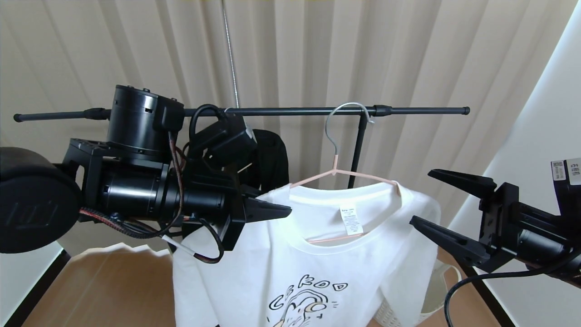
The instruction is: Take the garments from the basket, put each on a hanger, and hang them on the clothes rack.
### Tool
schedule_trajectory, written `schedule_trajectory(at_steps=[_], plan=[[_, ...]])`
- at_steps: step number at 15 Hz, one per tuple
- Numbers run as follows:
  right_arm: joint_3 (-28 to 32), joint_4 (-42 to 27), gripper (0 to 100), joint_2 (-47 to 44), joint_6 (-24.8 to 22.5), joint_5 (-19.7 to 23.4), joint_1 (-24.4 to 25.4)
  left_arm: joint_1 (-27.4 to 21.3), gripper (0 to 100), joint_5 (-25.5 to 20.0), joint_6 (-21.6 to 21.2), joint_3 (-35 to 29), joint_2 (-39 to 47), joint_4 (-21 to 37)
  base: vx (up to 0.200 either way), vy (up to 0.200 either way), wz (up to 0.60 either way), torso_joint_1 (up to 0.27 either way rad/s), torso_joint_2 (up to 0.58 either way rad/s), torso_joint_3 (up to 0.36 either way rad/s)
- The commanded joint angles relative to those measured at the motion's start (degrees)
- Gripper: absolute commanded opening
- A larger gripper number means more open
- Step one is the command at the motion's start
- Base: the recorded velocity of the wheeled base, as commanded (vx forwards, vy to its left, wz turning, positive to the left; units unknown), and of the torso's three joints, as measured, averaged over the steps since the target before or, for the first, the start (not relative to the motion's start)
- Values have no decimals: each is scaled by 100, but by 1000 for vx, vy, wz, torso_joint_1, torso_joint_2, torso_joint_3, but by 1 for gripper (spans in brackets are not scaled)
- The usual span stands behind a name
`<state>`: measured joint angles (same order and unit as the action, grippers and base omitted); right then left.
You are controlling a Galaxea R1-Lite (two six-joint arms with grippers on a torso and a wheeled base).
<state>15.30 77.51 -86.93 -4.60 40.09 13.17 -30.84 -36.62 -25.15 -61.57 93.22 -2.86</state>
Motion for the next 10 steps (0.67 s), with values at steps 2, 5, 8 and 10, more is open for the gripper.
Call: schedule_trajectory(at_steps=[2,5,8,10], plan=[[96,-16,100,-61,-6,7,-297,149,0,23,353,787,-498,-839,0,0,0,0,0,0],[193,-43,100,-430,-33,-2,-517,316,0,32,362,1069,-762,-1049,0,0,0,0,0,0],[158,-43,100,-852,-437,-2,-613,404,0,32,362,1218,-1034,-1049,0,0,0,0,0,0],[140,-43,100,-1115,-753,-10,-613,439,0,32,362,1236,-1131,-1049,0,0,0,0,0,0]])
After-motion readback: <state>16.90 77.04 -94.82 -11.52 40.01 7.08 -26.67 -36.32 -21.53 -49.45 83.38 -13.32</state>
